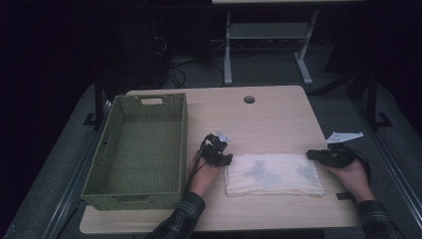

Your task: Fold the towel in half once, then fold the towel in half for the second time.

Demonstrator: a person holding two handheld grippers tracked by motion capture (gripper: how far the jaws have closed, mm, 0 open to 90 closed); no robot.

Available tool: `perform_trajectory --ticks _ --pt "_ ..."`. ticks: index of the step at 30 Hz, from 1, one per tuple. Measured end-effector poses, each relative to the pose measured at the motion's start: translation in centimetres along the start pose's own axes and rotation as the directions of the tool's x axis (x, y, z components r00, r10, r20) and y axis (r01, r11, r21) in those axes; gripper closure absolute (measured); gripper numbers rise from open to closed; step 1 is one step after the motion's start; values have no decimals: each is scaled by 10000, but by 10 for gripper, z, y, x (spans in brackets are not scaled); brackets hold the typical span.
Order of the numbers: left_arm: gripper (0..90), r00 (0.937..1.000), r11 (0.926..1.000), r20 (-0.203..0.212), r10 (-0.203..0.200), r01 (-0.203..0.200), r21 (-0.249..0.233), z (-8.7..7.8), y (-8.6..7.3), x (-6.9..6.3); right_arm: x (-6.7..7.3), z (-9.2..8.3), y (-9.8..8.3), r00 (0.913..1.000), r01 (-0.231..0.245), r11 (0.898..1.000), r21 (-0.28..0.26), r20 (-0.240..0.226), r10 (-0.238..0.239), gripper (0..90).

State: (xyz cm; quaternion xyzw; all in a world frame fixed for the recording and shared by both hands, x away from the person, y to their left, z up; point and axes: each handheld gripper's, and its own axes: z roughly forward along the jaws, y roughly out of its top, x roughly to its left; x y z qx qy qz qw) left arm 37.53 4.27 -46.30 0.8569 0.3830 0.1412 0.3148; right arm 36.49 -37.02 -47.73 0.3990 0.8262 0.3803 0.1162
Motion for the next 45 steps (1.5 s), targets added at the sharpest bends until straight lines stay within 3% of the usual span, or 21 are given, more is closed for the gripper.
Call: perform_trajectory --ticks 3,6,8,9,11,15,25,28,39,45 --pt "608 9998 10000 187 -80 81 -55 0 0 0 0 0 0 9999 -56 10000 52 -86 57 845" --pt "795 9986 10000 537 -17 18 -29 0 1 -3 1 0 0 10000 18 10000 47 -60 -18 860" --pt "850 9990 9996 368 271 -273 66 0 3 -7 3 0 2 10000 -3 9999 123 -37 4 868" --pt "858 9989 9997 395 242 -245 66 0 3 -8 2 0 2 9998 216 9997 120 15 -216 870" --pt "863 9978 9997 646 -124 137 -207 -3 4 -6 2 0 3 9994 287 9994 168 174 -290 873" --pt "864 9972 9960 639 -388 437 -776 -10 12 0 -5 -3 8 9995 133 9999 -64 301 -131 874" --pt "863 9986 9897 -33 -534 524 -1335 -11 21 13 -16 7 28 9974 240 9987 -450 692 -208 874" --pt "863 9981 9882 -38 -621 609 -1409 -13 20 15 -18 10 31 9976 158 9984 -539 676 -121 874" --pt "861 9988 9864 168 -461 481 -1569 -26 18 8 -14 -7 27 9994 52 9940 -1092 358 -13 874" --pt "860 9994 9833 270 -214 259 -1799 -36 16 2 -8 -18 23 9995 231 9907 -1342 222 -203 874"
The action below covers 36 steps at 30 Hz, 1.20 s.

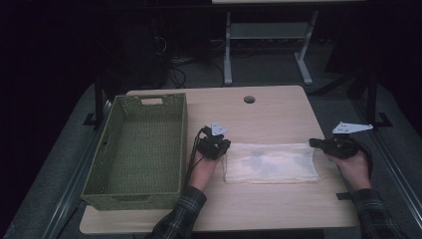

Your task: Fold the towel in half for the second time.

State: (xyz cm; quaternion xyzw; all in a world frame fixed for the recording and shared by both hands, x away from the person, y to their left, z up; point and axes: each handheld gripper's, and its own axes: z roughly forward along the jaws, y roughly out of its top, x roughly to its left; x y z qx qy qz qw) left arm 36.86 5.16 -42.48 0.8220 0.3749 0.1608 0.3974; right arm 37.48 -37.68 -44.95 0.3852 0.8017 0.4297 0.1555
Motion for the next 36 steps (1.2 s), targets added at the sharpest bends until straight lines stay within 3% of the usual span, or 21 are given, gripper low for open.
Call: perform_trajectory --ticks 10,20,36 --pt "860 9998 9999 172 107 -108 56 -11 -7 -7 11 -14 -6 9998 188 9998 51 -121 -188 873" --pt "860 9998 9993 106 181 -184 323 -22 -16 -23 23 -24 -14 9995 264 9995 169 -171 -261 873" --pt "861 9996 9987 120 259 -264 443 -34 -25 -36 44 -43 -31 9985 344 9991 247 -426 -333 873"
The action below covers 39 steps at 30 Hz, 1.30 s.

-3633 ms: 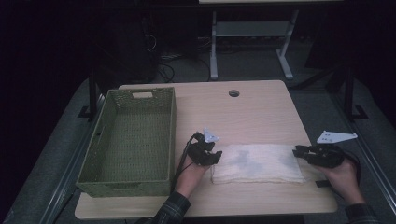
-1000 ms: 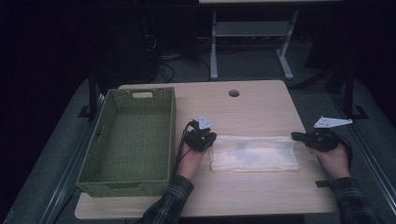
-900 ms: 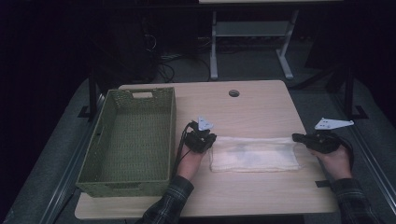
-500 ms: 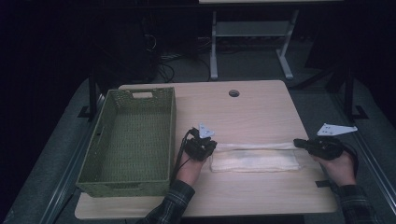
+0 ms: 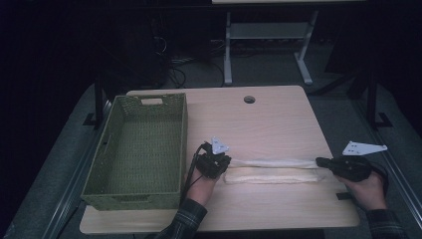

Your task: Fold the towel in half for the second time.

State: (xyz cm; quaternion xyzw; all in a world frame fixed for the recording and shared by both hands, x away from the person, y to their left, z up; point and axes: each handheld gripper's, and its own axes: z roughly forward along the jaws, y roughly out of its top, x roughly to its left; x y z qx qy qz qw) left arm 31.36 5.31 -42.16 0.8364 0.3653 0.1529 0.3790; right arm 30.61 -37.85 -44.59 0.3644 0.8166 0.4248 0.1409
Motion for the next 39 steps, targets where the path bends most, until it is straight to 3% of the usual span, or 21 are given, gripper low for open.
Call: perform_trajectory --ticks 11,23,27,33,36,39 --pt "861 9998 9993 162 88 -94 367 -5 -9 -9 9 -9 -10 9997 -32 9999 95 -242 35 873" --pt "855 9981 9888 506 346 -415 1432 5 -22 -16 13 -5 -24 9978 -170 9949 998 -616 233 857" --pt "800 9981 9936 597 170 -235 1105 -1 -19 -14 13 -7 -22 9965 -143 9958 902 -805 216 789" --pt "768 9959 9983 905 -36 -18 588 -9 -12 -16 16 -20 -14 9971 -185 9998 16 -737 186 797" --pt "781 9942 9965 1078 18 -108 834 -5 -13 -19 17 -19 -15 9975 -145 9998 146 -685 154 849" --pt "801 9928 9936 1199 86 -219 1104 2 -16 -21 17 -11 -19 9973 -173 9980 605 -707 216 874"
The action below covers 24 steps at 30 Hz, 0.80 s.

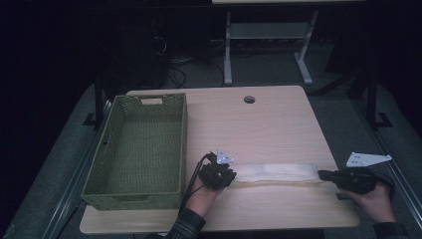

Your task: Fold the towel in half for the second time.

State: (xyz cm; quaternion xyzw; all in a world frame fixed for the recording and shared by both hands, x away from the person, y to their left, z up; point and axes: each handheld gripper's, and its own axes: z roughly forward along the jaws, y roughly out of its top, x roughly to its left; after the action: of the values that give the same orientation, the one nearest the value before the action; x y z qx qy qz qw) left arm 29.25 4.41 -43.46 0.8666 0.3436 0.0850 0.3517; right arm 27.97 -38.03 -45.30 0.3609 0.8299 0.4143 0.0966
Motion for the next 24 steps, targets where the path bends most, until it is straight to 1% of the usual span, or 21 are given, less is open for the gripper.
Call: perform_trajectory --ticks 1,3,5,6,9,10,12,13,14,16,18,21,24 --pt "803 10000 9999 18 19 -20 112 3 -1 0 -1 3 -1 10000 18 9998 198 -17 -17 875" --pt "804 9999 9992 88 120 -123 373 7 -3 0 -2 7 -3 10000 0 9993 365 -78 3 878" --pt "804 9996 9970 70 271 -275 730 14 -5 0 -2 10 -4 9998 -30 9984 563 -178 40 880" --pt "804 9996 9965 95 260 -267 794 17 -6 0 -2 11 -5 9998 -37 9978 668 -204 51 883" --pt "815 9991 9952 -39 429 -424 884 19 -5 -1 -1 13 -9 9995 -104 9955 941 -295 132 888" --pt "814 9989 9950 -48 475 -469 880 20 -6 -1 -1 14 -9 9994 -63 9961 876 -326 92 887" --pt "810 9989 9953 -11 465 -462 853 19 -6 -1 -1 14 -9 9994 -52 9958 912 -335 83 886" --pt "793 9988 9952 51 487 -489 847 18 -5 0 -1 13 -8 9992 -129 9957 922 -357 163 884" --pt "771 9992 9964 114 380 -388 754 17 -5 1 -3 12 -8 9992 -41 9968 799 -382 72 884" --pt "735 9993 9977 190 329 -340 590 14 -4 4 -2 9 -6 9992 -68 9981 613 -381 92 884" --pt "703 9992 9988 245 329 -337 343 11 -2 7 -1 7 -5 9993 38 9990 454 -368 -21 884" --pt "641 9987 9991 324 385 -390 142 7 -1 10 3 9 -3 9987 107 9991 405 -494 -87 888" --pt "591 9986 9992 354 387 -390 88 5 -2 11 7 10 -2 9982 133 9991 397 -595 -109 891"
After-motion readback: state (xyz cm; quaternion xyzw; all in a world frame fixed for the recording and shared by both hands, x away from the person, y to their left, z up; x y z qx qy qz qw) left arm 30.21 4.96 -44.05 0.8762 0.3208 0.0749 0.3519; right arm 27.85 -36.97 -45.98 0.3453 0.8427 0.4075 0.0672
